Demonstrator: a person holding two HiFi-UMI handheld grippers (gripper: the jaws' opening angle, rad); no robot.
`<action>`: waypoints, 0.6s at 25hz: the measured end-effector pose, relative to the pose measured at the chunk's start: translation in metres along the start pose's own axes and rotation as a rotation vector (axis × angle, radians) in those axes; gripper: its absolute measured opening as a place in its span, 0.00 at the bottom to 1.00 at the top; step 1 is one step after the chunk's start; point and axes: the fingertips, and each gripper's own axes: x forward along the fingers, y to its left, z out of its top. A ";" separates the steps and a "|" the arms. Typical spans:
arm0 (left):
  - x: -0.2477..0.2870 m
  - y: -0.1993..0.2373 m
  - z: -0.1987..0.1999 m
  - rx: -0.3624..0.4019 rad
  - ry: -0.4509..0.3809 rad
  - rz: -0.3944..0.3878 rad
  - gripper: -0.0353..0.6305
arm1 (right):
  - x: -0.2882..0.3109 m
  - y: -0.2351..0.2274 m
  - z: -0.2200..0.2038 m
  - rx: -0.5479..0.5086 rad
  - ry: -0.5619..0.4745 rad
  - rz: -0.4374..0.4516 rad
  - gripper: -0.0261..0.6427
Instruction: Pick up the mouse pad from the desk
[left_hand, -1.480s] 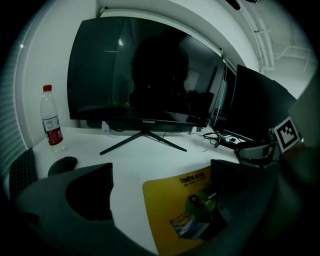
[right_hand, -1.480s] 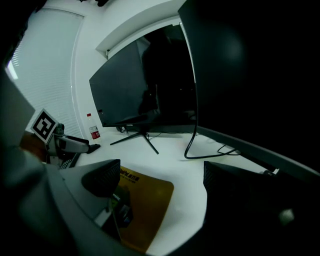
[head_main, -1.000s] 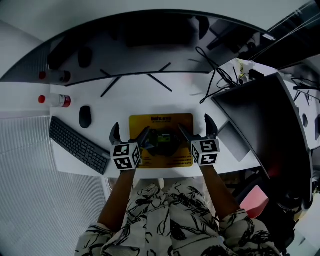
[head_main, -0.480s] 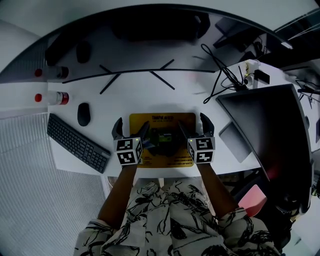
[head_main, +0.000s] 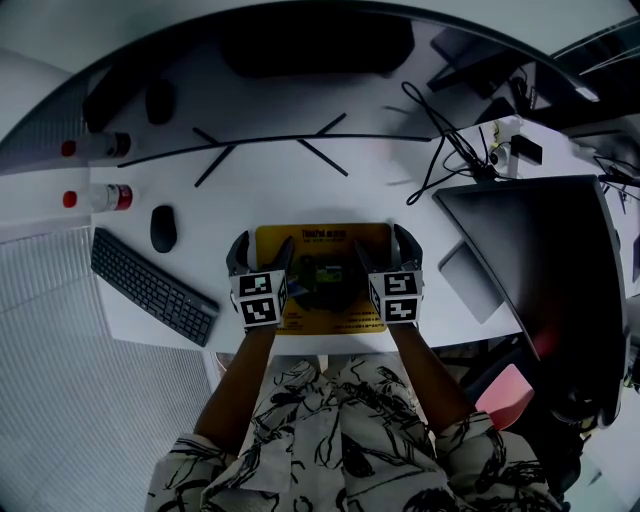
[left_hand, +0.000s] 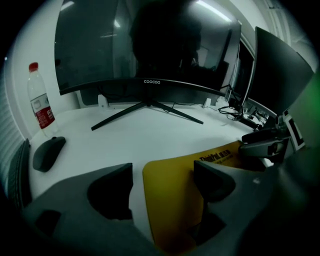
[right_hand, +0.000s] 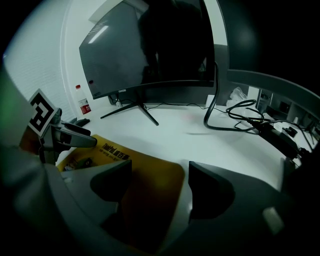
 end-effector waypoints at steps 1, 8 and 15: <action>0.000 0.000 0.000 0.006 0.005 0.007 0.61 | 0.000 0.000 0.000 -0.004 0.000 -0.005 0.58; 0.000 -0.001 0.000 0.010 0.006 0.010 0.57 | 0.001 0.005 -0.001 -0.021 -0.004 -0.024 0.53; -0.001 -0.005 -0.001 0.005 0.013 0.009 0.52 | 0.000 0.004 -0.001 -0.011 0.002 -0.023 0.53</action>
